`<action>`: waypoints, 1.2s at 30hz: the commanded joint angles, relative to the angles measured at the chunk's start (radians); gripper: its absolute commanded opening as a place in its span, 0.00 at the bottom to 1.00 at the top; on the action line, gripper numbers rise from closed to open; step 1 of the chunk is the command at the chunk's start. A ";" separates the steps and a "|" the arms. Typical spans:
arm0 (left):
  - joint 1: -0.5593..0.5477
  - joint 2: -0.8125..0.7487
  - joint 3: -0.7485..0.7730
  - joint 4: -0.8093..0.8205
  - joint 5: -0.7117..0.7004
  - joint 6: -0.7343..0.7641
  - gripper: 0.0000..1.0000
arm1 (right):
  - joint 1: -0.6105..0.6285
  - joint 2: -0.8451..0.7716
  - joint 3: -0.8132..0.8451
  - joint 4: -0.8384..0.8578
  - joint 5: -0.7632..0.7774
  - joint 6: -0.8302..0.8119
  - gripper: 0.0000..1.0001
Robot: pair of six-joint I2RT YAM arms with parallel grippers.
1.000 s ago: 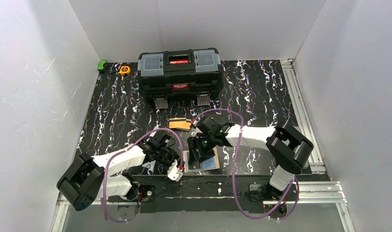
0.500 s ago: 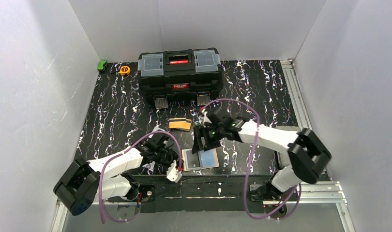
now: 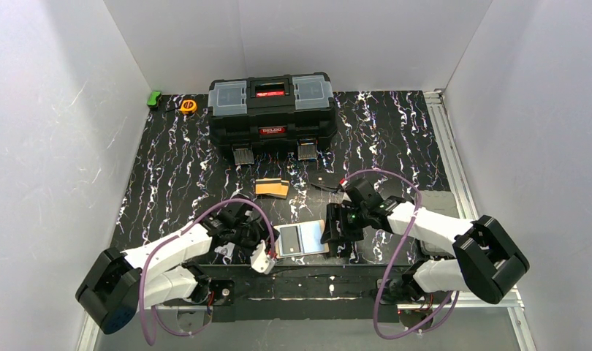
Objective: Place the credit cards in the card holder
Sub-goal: Insert the credit card into the card holder, then turn over the card slot in the card holder.
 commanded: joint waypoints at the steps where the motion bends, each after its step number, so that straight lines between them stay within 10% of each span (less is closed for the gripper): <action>1: -0.003 -0.018 0.087 -0.163 0.006 -0.035 0.64 | -0.004 0.007 -0.018 0.116 -0.022 0.034 0.74; 10: 0.008 0.168 0.387 -0.193 0.162 -0.338 0.61 | -0.027 0.004 -0.062 0.221 -0.004 0.063 0.68; 17: -0.016 0.375 0.409 -0.041 0.224 -0.268 0.58 | -0.127 -0.125 -0.111 0.222 -0.024 0.062 0.65; 36: -0.103 0.756 0.709 -0.314 0.220 -0.058 0.66 | -0.232 -0.213 -0.204 0.304 -0.133 0.077 0.65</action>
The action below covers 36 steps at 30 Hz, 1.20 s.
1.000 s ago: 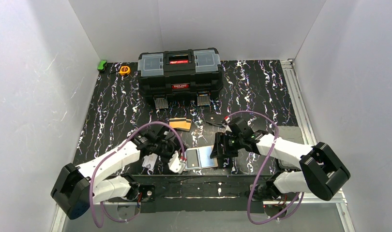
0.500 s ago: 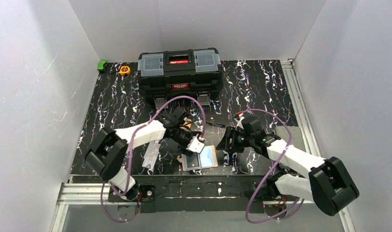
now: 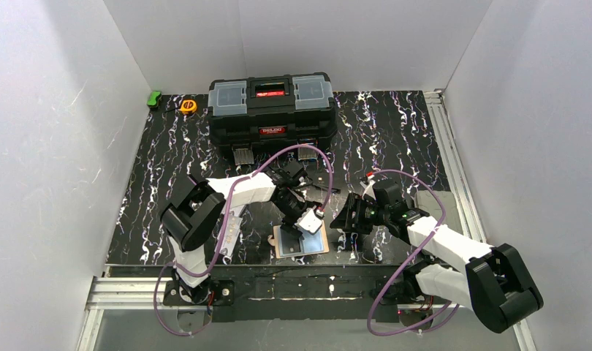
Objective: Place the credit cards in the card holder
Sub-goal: Turn over the card slot in the card holder.
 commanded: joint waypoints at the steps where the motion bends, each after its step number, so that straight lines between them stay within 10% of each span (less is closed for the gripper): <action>1: -0.026 0.036 0.039 -0.107 0.014 0.082 0.66 | -0.014 -0.037 -0.005 0.051 -0.041 0.001 0.65; 12: -0.045 0.079 0.051 -0.114 -0.061 0.143 0.65 | -0.018 -0.027 -0.015 0.079 -0.086 0.000 0.65; 22: -0.046 0.020 -0.041 -0.061 -0.073 0.127 0.28 | -0.018 0.051 -0.067 0.336 -0.206 0.108 0.64; 36: -0.027 -0.307 -0.172 0.234 -0.243 -0.262 0.11 | 0.010 0.251 -0.034 0.540 -0.302 0.174 0.62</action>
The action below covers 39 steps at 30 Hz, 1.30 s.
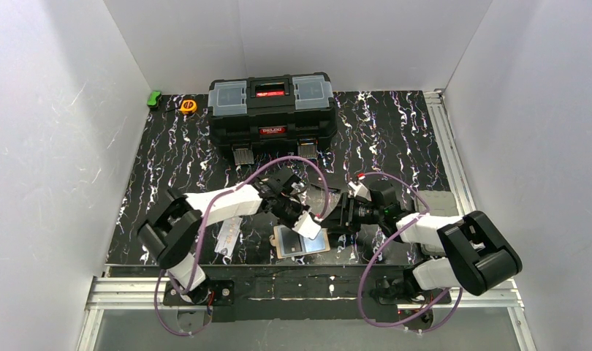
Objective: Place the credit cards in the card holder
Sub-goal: Turn over the card slot in the card holder.
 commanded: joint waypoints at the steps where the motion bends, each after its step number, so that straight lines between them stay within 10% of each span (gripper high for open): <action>1: 0.028 -0.210 -0.049 0.099 -0.054 -0.181 0.06 | 0.024 0.010 0.045 0.055 -0.024 -0.001 0.62; 13: 0.088 -0.381 -0.341 0.081 -0.069 -0.131 0.02 | 0.059 0.119 0.091 0.043 -0.019 -0.023 0.62; 39: 0.100 -0.389 -0.423 0.098 -0.032 -0.049 0.04 | 0.113 0.189 0.139 0.040 -0.022 -0.019 0.61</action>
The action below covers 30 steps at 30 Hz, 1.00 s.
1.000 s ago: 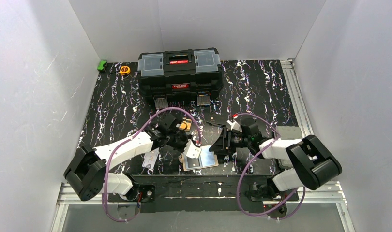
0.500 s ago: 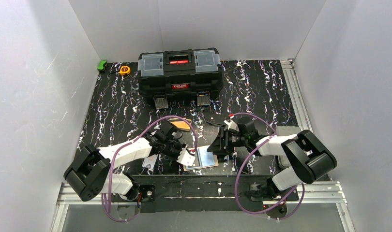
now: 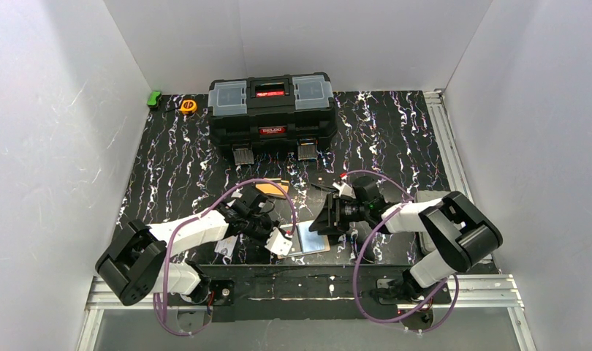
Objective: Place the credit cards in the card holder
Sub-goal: Turn over the card slot in the card holder.
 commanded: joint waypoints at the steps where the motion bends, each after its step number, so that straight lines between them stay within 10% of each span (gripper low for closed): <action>1: 0.003 -0.028 -0.019 -0.027 0.046 0.015 0.04 | 0.008 0.028 0.017 0.077 -0.030 0.018 0.61; 30: 0.008 -0.072 -0.030 -0.023 0.066 0.064 0.04 | 0.071 0.072 0.092 0.181 -0.130 0.050 0.61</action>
